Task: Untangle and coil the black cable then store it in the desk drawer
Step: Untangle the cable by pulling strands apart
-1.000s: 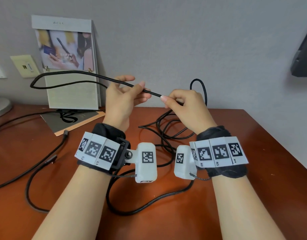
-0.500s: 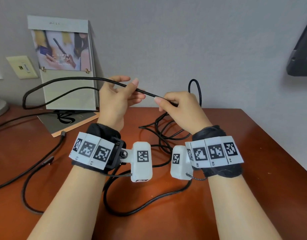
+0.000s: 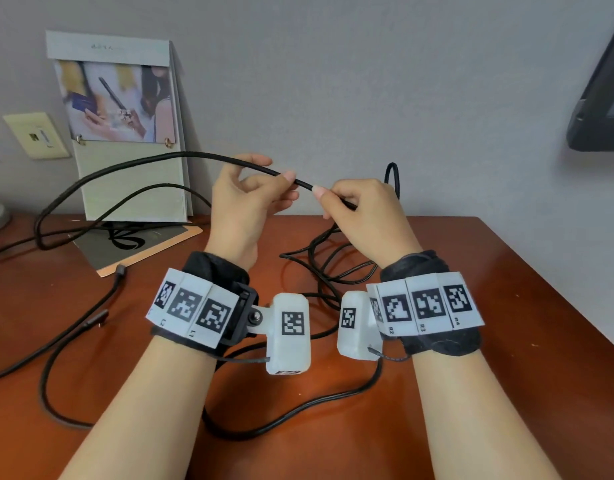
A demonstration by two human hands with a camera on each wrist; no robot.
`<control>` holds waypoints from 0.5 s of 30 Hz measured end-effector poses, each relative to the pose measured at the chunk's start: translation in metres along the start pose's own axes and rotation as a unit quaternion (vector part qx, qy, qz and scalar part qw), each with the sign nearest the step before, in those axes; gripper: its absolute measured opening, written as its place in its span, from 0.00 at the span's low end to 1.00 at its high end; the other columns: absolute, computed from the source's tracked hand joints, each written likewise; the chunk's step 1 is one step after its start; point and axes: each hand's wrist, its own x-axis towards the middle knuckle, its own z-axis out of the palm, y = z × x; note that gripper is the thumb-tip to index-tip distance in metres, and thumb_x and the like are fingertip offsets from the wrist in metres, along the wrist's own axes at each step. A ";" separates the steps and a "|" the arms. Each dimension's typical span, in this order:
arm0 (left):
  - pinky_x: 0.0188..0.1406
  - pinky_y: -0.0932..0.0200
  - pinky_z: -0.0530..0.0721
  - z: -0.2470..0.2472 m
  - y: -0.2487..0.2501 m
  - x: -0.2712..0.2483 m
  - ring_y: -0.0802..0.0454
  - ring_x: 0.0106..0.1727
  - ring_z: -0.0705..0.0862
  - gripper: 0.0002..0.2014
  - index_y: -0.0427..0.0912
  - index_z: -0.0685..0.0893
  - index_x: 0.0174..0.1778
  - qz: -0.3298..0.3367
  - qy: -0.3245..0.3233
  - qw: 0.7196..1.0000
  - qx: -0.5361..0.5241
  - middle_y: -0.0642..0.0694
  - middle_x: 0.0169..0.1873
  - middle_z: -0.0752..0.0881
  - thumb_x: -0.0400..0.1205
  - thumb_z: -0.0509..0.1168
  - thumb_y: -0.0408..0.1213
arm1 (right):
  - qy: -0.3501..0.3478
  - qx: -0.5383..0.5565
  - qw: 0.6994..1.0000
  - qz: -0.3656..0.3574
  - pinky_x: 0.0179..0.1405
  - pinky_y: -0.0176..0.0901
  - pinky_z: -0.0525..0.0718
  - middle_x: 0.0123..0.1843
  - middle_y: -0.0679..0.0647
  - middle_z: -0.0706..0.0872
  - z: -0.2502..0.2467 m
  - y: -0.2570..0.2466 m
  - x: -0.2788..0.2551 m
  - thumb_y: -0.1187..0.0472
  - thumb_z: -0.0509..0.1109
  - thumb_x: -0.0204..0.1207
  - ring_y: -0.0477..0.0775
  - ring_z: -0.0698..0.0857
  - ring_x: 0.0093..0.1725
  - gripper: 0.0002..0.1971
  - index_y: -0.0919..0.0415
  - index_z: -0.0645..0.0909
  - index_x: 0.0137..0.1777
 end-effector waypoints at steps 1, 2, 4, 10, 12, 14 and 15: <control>0.39 0.60 0.86 0.002 0.000 -0.001 0.51 0.33 0.88 0.12 0.42 0.76 0.48 0.001 -0.007 1.000 0.001 0.47 0.26 0.88 0.76 0.70 0.25 | -0.006 0.000 1.000 0.003 0.38 0.56 0.82 0.26 0.56 0.83 0.000 -0.001 0.000 0.48 0.64 0.80 0.58 0.79 0.29 0.22 0.65 0.83 0.33; 0.39 0.60 0.86 0.003 -0.001 -0.001 0.51 0.32 0.88 0.12 0.42 0.76 0.47 0.003 -0.011 1.000 0.003 0.47 0.26 0.88 0.76 0.70 0.25 | -0.014 0.000 1.000 0.007 0.38 0.55 0.83 0.26 0.53 0.83 0.000 -0.002 0.000 0.48 0.64 0.80 0.55 0.79 0.29 0.21 0.63 0.84 0.33; 0.40 0.59 0.86 0.003 0.001 -0.001 0.52 0.32 0.88 0.11 0.41 0.77 0.45 0.013 -0.010 1.000 0.008 0.48 0.24 0.87 0.76 0.70 0.24 | -0.025 0.004 1.000 0.012 0.41 0.55 0.83 0.29 0.52 0.85 0.000 -0.003 0.000 0.48 0.64 0.80 0.55 0.82 0.31 0.20 0.62 0.85 0.35; 0.38 0.62 0.85 -0.012 0.003 0.009 0.55 0.27 0.86 0.11 0.39 0.74 0.42 0.053 0.088 0.995 -0.012 0.52 0.18 0.83 0.76 0.69 0.22 | -0.024 0.031 0.999 0.014 0.50 0.57 0.82 0.36 0.61 0.87 -0.001 0.003 0.002 0.50 0.66 0.80 0.60 0.85 0.41 0.18 0.65 0.84 0.38; 0.37 0.63 0.85 -0.018 0.002 0.010 0.56 0.26 0.86 0.11 0.39 0.74 0.42 0.053 0.112 0.992 -0.016 0.52 0.18 0.83 0.77 0.70 0.23 | -0.030 0.030 0.999 0.017 0.52 0.58 0.82 0.37 0.60 0.88 -0.001 0.002 0.002 0.51 0.66 0.80 0.59 0.86 0.43 0.18 0.65 0.84 0.38; 0.37 0.64 0.85 -0.018 0.001 0.011 0.56 0.27 0.86 0.10 0.39 0.74 0.42 0.051 0.115 0.992 -0.025 0.52 0.19 0.84 0.77 0.70 0.24 | -0.033 0.029 0.999 0.014 0.51 0.57 0.83 0.37 0.57 0.88 -0.001 0.000 0.001 0.52 0.65 0.80 0.58 0.86 0.41 0.17 0.65 0.84 0.38; 0.37 0.64 0.85 -0.017 0.001 0.011 0.56 0.27 0.86 0.10 0.39 0.74 0.42 0.051 0.112 0.992 -0.030 0.52 0.20 0.84 0.77 0.69 0.24 | -0.035 0.028 0.999 0.012 0.50 0.55 0.83 0.36 0.54 0.88 -0.001 -0.001 0.001 0.52 0.65 0.80 0.57 0.86 0.40 0.17 0.65 0.84 0.38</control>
